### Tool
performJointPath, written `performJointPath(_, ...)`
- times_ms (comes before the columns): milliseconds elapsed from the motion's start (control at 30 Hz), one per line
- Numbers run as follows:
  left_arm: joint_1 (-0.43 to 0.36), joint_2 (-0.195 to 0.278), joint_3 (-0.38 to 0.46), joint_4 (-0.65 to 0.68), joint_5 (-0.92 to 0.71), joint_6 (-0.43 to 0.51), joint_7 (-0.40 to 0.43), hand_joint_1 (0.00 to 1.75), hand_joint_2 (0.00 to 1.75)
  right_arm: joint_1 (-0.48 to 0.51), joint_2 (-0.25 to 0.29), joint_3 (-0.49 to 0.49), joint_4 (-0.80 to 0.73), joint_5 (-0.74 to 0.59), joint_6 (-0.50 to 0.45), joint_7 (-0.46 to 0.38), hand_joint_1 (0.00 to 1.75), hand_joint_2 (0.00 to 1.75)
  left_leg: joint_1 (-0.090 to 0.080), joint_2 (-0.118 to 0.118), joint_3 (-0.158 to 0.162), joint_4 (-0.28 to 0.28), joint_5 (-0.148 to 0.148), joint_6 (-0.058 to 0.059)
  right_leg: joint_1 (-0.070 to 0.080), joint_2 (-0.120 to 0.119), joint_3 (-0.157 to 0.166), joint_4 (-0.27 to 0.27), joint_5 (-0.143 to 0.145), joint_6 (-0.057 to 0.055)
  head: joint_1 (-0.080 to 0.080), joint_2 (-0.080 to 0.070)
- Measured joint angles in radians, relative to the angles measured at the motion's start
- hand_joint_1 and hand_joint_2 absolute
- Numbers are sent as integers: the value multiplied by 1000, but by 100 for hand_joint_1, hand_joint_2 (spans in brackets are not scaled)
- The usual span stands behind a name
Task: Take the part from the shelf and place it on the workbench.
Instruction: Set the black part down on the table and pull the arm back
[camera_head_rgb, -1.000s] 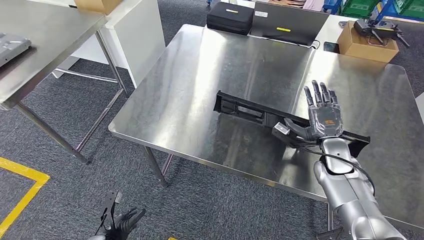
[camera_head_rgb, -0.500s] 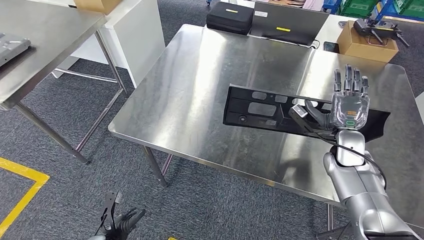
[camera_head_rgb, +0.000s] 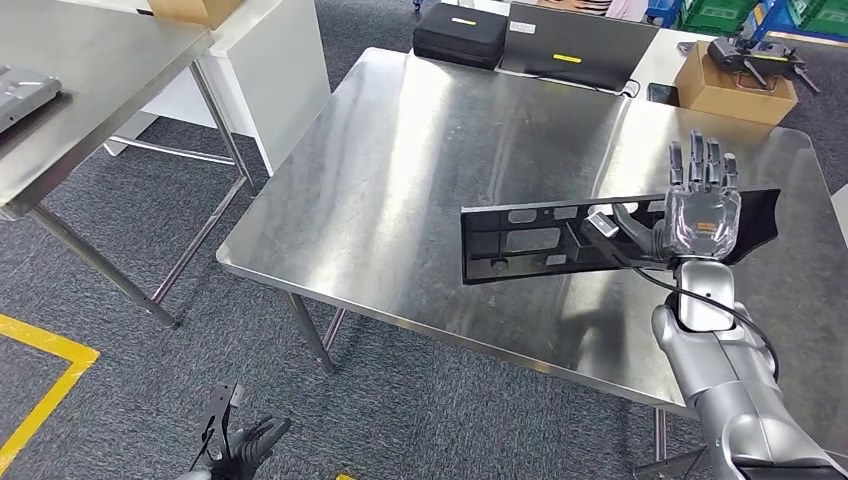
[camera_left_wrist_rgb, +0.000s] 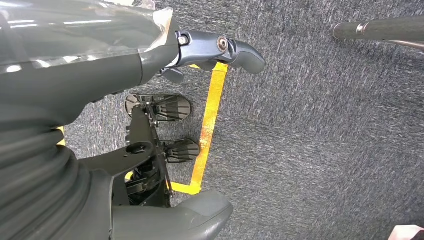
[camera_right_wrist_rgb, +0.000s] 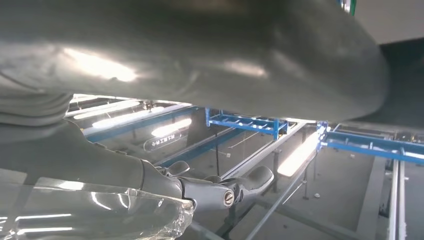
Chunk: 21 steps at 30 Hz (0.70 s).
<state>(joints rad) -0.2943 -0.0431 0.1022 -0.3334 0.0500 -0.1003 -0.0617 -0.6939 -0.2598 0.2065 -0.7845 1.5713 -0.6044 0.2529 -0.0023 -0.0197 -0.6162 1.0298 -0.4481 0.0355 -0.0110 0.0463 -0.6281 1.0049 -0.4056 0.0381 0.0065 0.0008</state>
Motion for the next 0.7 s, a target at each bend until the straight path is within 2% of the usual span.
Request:
performJointPath(100,0,0,0,0,0,0,1,0,175,-4,1,-5,21,-2,5,-12,0,0,0,0,0,0,0,0,0,0,0,0,0,0,0,0)
performJointPath(267,0,0,0,0,0,0,1,0,175,-24,11,-39,58,-35,93,-67,0,0,0,0,0,0,0,0,0,0,0,0,0,0,0,0)
performJointPath(433,0,2,0,0,0,0,1,0,175,-44,21,-63,77,-43,125,-76,0,0,0,0,0,0,0,0,0,0,0,0,0,0,0,0)
performJointPath(700,0,7,0,0,-7,4,9,0,175,-108,40,-138,136,-148,447,-119,0,0,0,0,0,0,0,0,0,0,0,0,0,0,0,0)
